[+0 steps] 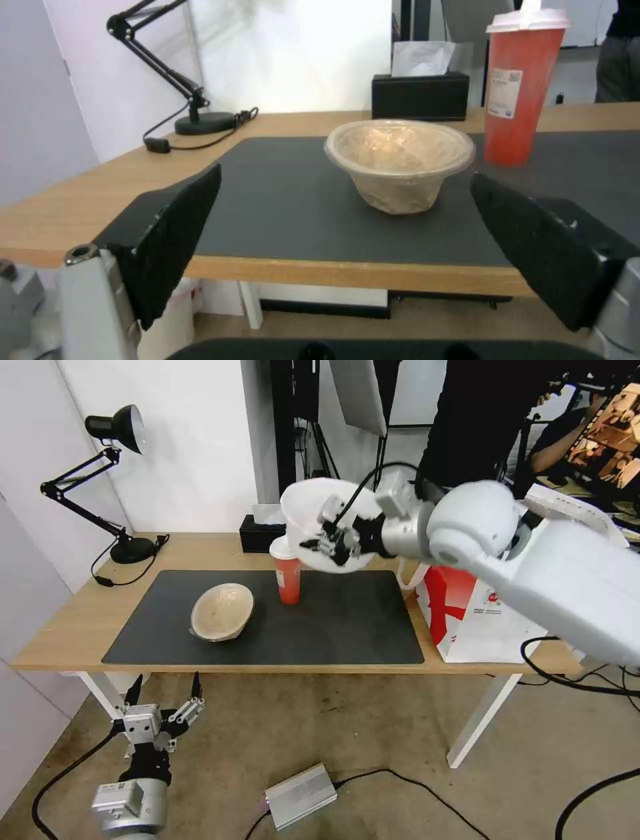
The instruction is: Pick up the trash from the table and place it into the takeout bag.
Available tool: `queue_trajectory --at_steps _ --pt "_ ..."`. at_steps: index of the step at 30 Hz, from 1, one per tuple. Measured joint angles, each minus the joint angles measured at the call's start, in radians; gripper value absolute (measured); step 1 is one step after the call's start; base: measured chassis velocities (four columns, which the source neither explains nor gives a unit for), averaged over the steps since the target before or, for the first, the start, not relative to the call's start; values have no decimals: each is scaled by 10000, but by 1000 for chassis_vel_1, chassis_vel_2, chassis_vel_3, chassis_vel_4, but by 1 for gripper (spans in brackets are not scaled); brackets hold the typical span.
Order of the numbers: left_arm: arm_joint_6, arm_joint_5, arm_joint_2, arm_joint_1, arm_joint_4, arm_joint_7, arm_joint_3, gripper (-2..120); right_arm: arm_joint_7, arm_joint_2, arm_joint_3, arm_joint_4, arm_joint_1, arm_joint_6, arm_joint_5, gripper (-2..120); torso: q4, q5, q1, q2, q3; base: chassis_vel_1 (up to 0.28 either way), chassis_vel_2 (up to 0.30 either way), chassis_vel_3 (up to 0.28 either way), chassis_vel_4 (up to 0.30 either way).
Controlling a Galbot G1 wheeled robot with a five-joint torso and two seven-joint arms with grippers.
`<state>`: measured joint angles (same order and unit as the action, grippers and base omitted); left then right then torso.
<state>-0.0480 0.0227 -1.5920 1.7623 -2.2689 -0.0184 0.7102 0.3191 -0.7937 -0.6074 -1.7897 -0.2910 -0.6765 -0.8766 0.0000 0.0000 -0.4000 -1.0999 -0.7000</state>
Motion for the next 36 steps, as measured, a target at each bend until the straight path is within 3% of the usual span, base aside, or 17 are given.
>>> queue_trajectory --at_steps 7,36 --pt "-4 10 2 19 -40 1 4 100 80 110 17 327 -206 19 -39 0 0 1 0 0 0 0 0 0 0" --pt "-36 42 38 18 10 1 -46 100 831 1760 1009 1847 78 604 732 0 0 1 0 0 0 0 0 0 0"
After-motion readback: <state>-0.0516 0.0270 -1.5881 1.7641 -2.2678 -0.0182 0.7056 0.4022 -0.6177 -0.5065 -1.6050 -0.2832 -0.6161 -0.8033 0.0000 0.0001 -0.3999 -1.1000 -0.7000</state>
